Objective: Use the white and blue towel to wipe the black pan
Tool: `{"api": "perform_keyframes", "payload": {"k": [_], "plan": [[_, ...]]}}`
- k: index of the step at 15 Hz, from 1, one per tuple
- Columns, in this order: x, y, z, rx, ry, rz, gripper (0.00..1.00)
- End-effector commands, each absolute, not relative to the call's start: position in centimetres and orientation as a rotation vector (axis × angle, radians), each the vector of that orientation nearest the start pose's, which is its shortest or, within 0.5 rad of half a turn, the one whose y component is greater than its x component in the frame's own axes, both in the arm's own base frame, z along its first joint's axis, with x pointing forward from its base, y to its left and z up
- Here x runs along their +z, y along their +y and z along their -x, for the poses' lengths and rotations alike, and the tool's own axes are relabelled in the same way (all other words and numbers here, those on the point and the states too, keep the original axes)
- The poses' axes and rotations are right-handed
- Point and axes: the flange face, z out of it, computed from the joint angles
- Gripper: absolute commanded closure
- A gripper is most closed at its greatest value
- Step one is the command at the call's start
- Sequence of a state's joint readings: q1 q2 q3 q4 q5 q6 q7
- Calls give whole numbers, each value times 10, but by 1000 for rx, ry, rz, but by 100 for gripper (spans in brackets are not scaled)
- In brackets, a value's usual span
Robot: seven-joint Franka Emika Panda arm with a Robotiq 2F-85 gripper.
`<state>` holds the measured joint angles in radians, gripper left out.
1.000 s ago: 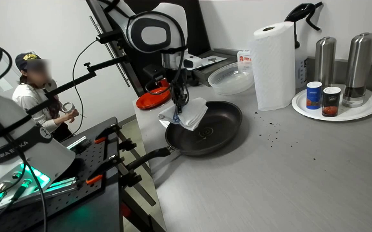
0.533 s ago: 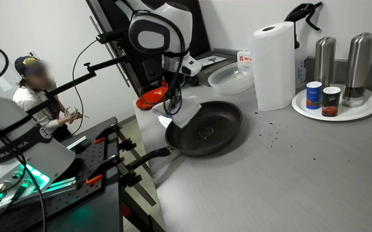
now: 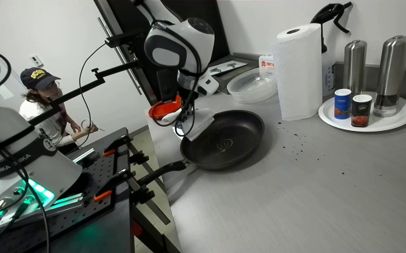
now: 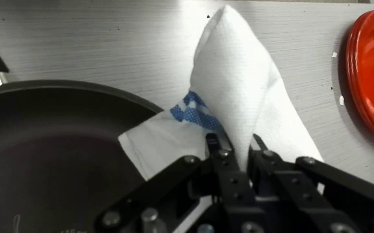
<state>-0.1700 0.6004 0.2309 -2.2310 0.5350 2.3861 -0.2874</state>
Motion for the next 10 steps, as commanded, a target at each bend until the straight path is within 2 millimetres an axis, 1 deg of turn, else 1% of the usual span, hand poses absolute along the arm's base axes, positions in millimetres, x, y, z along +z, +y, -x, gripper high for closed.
{"api": "perform_keyframes", "payload": {"k": [1,5,10], "plan": [[58,57,-486,538,122,2587,97],[32,58,-493,547,82,2576,97],[15,47,-506,553,90,2569,97]]}}
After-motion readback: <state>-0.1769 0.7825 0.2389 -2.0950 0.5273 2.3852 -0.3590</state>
